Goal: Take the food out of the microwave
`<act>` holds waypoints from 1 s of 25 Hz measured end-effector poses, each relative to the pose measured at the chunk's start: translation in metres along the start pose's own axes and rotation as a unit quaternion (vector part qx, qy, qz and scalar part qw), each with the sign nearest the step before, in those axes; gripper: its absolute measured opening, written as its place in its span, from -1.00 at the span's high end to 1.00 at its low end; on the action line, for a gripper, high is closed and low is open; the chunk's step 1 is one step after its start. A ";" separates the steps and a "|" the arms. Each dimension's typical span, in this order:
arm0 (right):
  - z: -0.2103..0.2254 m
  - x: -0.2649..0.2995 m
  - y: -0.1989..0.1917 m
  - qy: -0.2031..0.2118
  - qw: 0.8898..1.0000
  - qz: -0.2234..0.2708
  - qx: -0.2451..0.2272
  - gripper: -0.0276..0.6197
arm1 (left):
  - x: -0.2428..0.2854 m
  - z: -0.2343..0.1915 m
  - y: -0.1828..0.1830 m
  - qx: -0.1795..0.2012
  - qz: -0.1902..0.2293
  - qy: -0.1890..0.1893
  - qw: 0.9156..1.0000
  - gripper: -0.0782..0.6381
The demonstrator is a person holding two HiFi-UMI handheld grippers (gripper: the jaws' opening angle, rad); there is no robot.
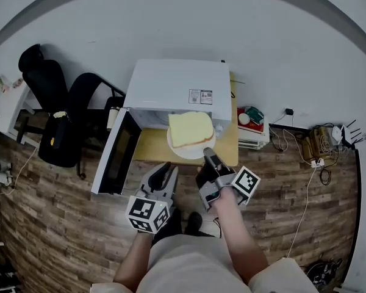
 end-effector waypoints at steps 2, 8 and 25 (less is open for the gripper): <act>-0.011 -0.004 0.003 0.005 1.000 0.002 -0.005 0.88 | 0.000 0.010 0.004 0.003 0.006 -0.005 1.000 0.57; -0.037 -0.014 0.009 0.021 1.000 0.016 -0.015 0.88 | -0.003 0.030 0.014 0.007 0.020 -0.013 1.000 0.57; -0.059 -0.022 0.001 0.035 0.999 0.008 -0.025 0.88 | -0.010 0.040 0.021 0.012 0.028 -0.006 1.000 0.69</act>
Point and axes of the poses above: the fingertips, and each gripper's own axes: x forward along the fingers, z to its right, y out of its top, the point moved 9 cm from there along -x, backward along the fingers, and after that the axes turned 6 degrees about y, right-handed, at the moved point
